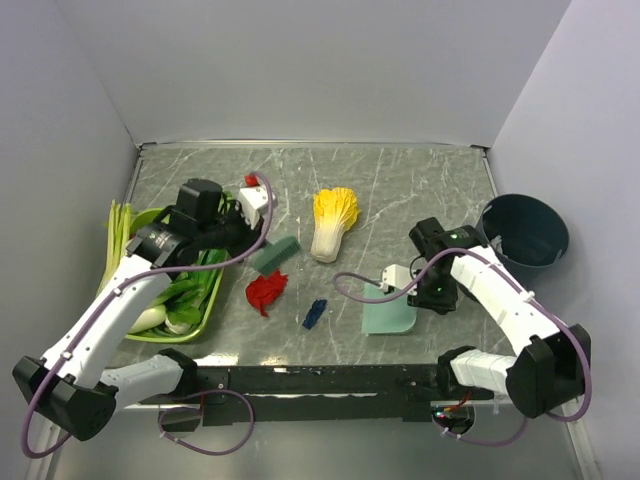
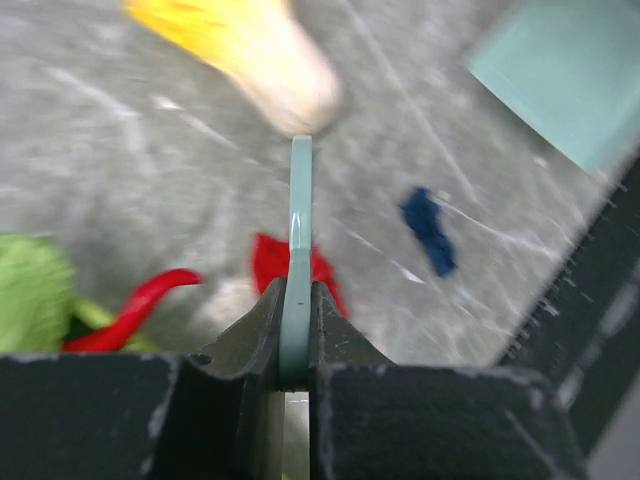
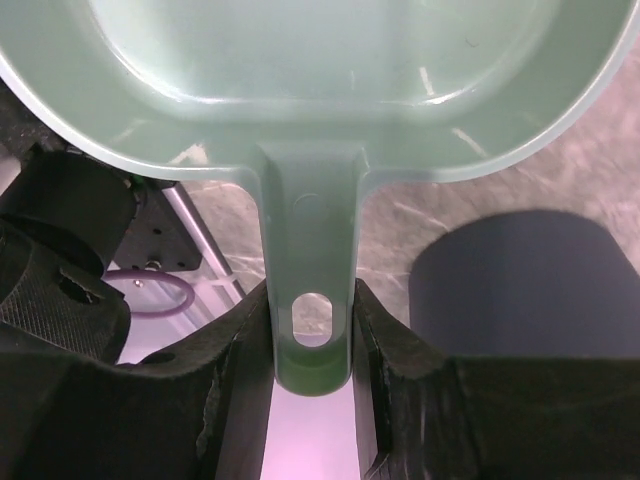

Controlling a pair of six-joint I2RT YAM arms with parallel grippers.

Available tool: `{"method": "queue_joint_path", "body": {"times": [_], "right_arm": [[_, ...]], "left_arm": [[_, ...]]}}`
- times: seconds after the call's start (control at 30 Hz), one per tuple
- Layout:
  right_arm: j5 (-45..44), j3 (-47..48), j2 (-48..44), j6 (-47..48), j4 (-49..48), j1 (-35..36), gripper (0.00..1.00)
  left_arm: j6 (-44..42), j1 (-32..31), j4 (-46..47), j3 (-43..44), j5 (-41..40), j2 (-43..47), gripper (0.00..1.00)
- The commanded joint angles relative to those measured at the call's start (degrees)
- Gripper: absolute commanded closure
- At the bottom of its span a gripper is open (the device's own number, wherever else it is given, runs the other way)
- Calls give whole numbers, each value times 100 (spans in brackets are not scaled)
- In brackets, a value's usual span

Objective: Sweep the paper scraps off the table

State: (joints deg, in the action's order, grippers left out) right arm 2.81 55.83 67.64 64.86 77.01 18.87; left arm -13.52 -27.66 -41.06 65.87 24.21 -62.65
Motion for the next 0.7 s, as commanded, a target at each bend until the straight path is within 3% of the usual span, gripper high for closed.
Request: {"method": "queue_joint_path", "body": {"times": [0.0,0.17,0.3,0.5,0.67], "right_arm": [[-105,-90,179,-114,368,353,100],[-237,-196,407,-465,156,749,100],[-272,-231,777,-1245,-150,1030,100],[-500,-327,1269,-2256,-599,1601,100],[-764,-336,1585,-2531,-897,1988,100]], "left_arm": [[-149,59,-496,812,-1250,-115,99],[-670,59,-1308,1025,-1507,-397,99],[-407,50,-1195,744,-1558,-257,99],[-327,59,-1045,392,-2560,-133,99],[-72,59,-1054,50,-2500,-265,99]]}}
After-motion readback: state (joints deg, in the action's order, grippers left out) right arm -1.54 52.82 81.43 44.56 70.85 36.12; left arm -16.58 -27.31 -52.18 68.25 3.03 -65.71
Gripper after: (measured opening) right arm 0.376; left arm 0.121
